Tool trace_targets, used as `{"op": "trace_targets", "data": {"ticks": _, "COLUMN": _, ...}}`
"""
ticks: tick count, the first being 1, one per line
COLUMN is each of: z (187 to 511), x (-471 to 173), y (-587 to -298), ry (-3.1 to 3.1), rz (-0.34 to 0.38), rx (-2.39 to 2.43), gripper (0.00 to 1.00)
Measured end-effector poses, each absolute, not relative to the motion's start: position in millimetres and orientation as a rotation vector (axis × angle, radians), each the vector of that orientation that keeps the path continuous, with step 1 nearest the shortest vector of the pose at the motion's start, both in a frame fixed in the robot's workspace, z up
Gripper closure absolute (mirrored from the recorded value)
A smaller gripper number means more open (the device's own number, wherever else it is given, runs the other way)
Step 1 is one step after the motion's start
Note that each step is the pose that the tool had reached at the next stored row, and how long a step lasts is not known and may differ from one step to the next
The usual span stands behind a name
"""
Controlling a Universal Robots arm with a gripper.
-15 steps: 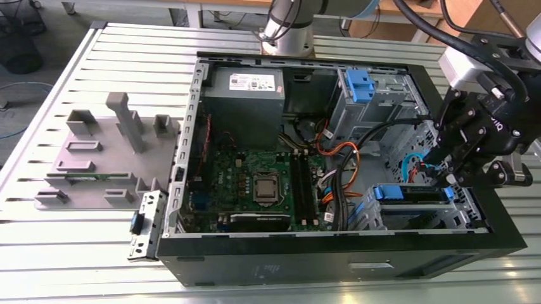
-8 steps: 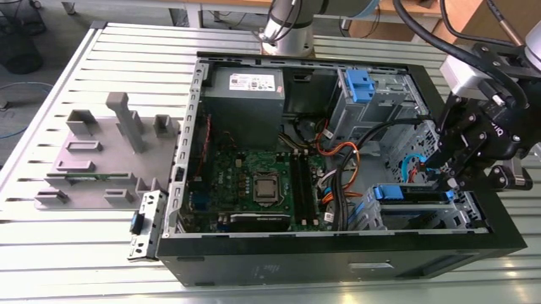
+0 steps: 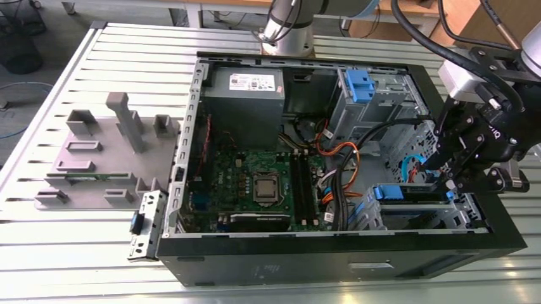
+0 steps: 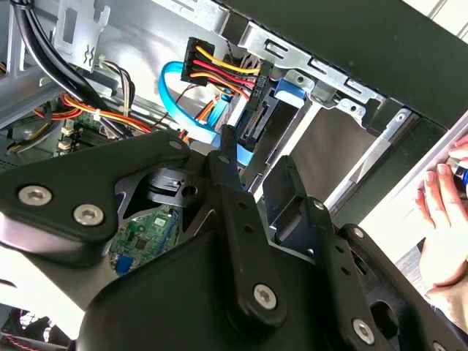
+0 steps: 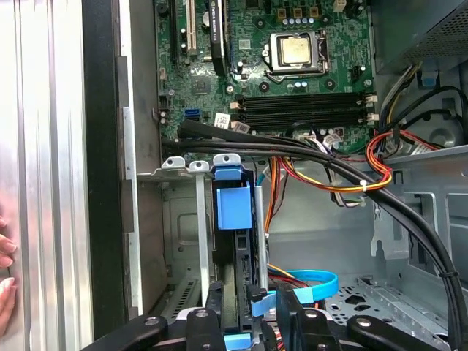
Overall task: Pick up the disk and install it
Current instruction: 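Insert the first disk wire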
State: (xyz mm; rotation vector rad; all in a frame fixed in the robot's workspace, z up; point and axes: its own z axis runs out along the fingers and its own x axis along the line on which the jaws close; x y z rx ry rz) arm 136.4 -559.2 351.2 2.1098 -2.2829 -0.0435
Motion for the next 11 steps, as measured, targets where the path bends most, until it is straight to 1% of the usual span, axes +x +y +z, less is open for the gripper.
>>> {"op": "trace_targets", "data": {"ticks": 4, "z": 351.2, "x": 136.4, "y": -559.2, "ry": -2.283, "rz": -0.043, "rx": 2.110, "gripper": 0.59}}
{"op": "trace_targets", "data": {"ticks": 5, "z": 351.2, "x": 136.4, "y": -559.3, "ry": -2.283, "rz": -0.043, "rx": 2.110, "gripper": 0.65}}
{"op": "trace_targets", "data": {"ticks": 6, "z": 351.2, "x": 136.4, "y": -559.2, "ry": -2.283, "rz": -0.043, "rx": 2.110, "gripper": 0.65}}
{"op": "trace_targets", "data": {"ticks": 8, "z": 351.2, "x": 136.4, "y": -559.2, "ry": -2.283, "rz": -0.043, "rx": 2.110, "gripper": 0.78}}
{"op": "trace_targets", "data": {"ticks": 9, "z": 351.2, "x": 136.4, "y": -559.3, "ry": -2.283, "rz": -0.043, "rx": 2.110, "gripper": 0.78}}
{"op": "trace_targets", "data": {"ticks": 10, "z": 351.2, "x": 136.4, "y": -559.2, "ry": -2.283, "rz": -0.043, "rx": 2.110, "gripper": 0.84}}
{"op": "trace_targets", "data": {"ticks": 11, "z": 351.2, "x": 136.3, "y": -559.2, "ry": -2.283, "rz": -0.043, "rx": 2.110, "gripper": 0.84}}
